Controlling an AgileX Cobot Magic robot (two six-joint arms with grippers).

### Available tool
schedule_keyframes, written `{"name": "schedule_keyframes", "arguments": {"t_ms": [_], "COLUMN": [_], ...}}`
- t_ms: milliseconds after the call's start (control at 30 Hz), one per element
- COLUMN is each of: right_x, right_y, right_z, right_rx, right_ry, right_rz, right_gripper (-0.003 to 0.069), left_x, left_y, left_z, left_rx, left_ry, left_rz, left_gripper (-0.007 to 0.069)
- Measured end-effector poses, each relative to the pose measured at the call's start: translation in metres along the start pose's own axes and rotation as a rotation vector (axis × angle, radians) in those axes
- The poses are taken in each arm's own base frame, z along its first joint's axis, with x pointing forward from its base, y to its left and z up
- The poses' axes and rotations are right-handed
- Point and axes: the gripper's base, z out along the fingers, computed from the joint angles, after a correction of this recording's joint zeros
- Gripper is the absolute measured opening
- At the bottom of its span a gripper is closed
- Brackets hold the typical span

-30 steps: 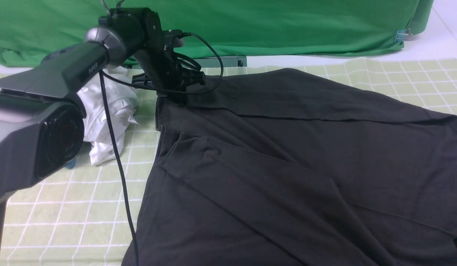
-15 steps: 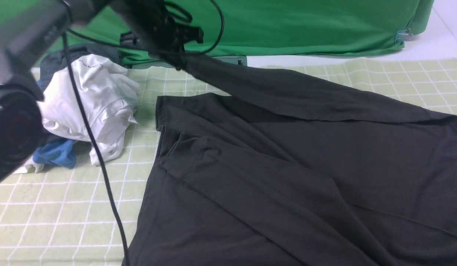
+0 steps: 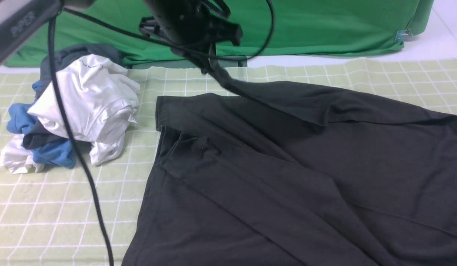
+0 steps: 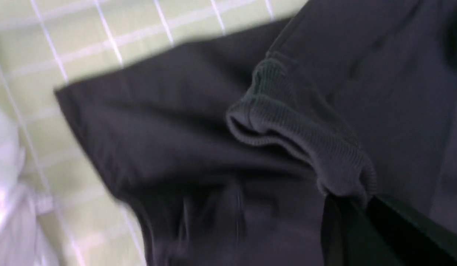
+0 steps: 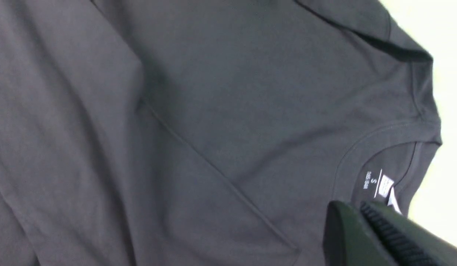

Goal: Fold a long-sleeved shirt over a green coffee tablecloth.
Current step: 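Fold the left side of the dark shirt inward over its body with the left gripper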

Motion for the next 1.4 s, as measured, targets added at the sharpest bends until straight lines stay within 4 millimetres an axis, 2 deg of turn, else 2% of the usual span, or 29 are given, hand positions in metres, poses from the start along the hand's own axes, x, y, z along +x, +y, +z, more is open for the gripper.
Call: {"name": "schedule_keyframes", "arguments": {"t_ms": [233, 300, 333, 400, 633, 800, 1033, 1200, 1300, 1400], "right_x": [0.000, -0.001, -0.001, -0.001, -0.001, -0.001, -0.001, -0.001, -0.001, -0.001], "right_y": [0.000, 0.000, 0.000, 0.000, 0.000, 0.000, 0.000, 0.000, 0.000, 0.000], "right_z": [0.000, 0.000, 0.000, 0.000, 0.000, 0.000, 0.000, 0.000, 0.000, 0.000], "right_rx": [0.001, 0.001, 0.001, 0.001, -0.001, -0.001, -0.002, -0.002, -0.002, -0.002], "right_ry": [-0.005, -0.006, -0.006, -0.009, -0.013, -0.013, -0.013, -0.013, -0.015, -0.016], "right_rz": [-0.001, -0.001, -0.001, -0.005, -0.007, -0.007, -0.007, -0.007, -0.007, -0.007], "right_gripper": [0.0067, 0.0069, 0.0069, 0.0070, 0.0071, 0.0071, 0.0075, 0.0086, 0.0092, 0.0104], "left_x": [0.054, 0.076, 0.076, 0.094, 0.131, 0.140, 0.143, 0.145, 0.146, 0.146], "left_y": [-0.011, -0.015, -0.015, -0.019, -0.031, -0.035, -0.029, -0.032, -0.033, -0.032], "left_z": [0.006, 0.008, 0.007, 0.010, 0.019, 0.027, 0.026, 0.026, 0.026, 0.026], "left_rx": [-0.025, -0.041, -0.041, -0.056, -0.072, -0.072, -0.129, -0.099, -0.080, -0.092], "left_ry": [0.154, 0.204, 0.200, 0.236, 0.282, 0.300, 0.332, 0.347, 0.356, 0.365], "left_rz": [-0.018, -0.014, -0.011, -0.012, 0.013, 0.027, 0.056, 0.055, 0.065, 0.111], "left_gripper": [0.0043, 0.0043, 0.0043, 0.0043, 0.0043, 0.0043, 0.0043, 0.0055, 0.0083, 0.0183]}}
